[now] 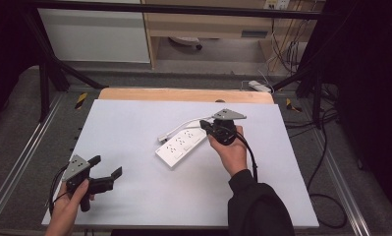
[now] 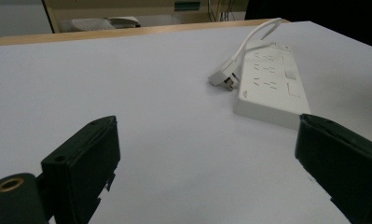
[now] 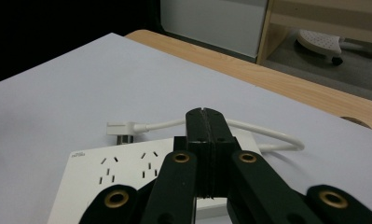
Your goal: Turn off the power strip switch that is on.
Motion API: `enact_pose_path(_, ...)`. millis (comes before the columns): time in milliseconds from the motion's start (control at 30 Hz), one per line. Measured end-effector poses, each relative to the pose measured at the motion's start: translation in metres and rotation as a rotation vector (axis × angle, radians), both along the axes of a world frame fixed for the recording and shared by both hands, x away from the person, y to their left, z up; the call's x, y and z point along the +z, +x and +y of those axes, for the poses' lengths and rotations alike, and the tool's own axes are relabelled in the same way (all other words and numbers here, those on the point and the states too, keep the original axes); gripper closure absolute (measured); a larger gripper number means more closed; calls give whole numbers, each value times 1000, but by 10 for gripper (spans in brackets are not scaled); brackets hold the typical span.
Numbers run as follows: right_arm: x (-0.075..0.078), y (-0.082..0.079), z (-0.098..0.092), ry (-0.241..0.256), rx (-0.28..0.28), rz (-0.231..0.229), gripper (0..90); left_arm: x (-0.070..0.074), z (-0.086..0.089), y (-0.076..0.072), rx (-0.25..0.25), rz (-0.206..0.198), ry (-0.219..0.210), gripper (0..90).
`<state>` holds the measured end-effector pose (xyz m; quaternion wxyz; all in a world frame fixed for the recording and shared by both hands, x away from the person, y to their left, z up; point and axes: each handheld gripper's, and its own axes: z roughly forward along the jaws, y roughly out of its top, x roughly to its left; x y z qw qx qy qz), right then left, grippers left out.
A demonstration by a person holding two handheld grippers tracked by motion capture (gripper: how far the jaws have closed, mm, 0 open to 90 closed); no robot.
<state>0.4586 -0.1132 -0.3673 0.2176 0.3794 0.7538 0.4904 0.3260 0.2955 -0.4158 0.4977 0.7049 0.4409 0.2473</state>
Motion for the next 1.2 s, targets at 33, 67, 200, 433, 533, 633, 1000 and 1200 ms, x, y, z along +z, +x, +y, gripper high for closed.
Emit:
enact_pose_path(33,-1,1,1,-3,0,2,900,0,0,0,-2,-1,0,64)
enact_pose_path(67,-2,1,2,-2,-1,4,900,0,0,0,-2,-1,0,65)
enact_pose_path(200,-6,1,7,-16,6,16,900,0,0,0,-2,-2,3,66)
enact_pose_path(433,-15,1,20,-22,30,38,900,0,0,-1,-3,-5,5,65)
enact_pose_path(533,-19,1,24,-23,36,47,900,0,0,-1,-4,-5,8,65)
enact_pose_path(633,-21,3,25,-22,35,53,900,0,0,-1,-4,-5,8,65)
enact_pose_path(1000,-28,3,32,-26,49,68,900,1,0,-2,-3,-16,5,65)
enact_pose_path(1200,-31,2,33,-41,51,82,900,1,0,-1,-3,-12,14,66)
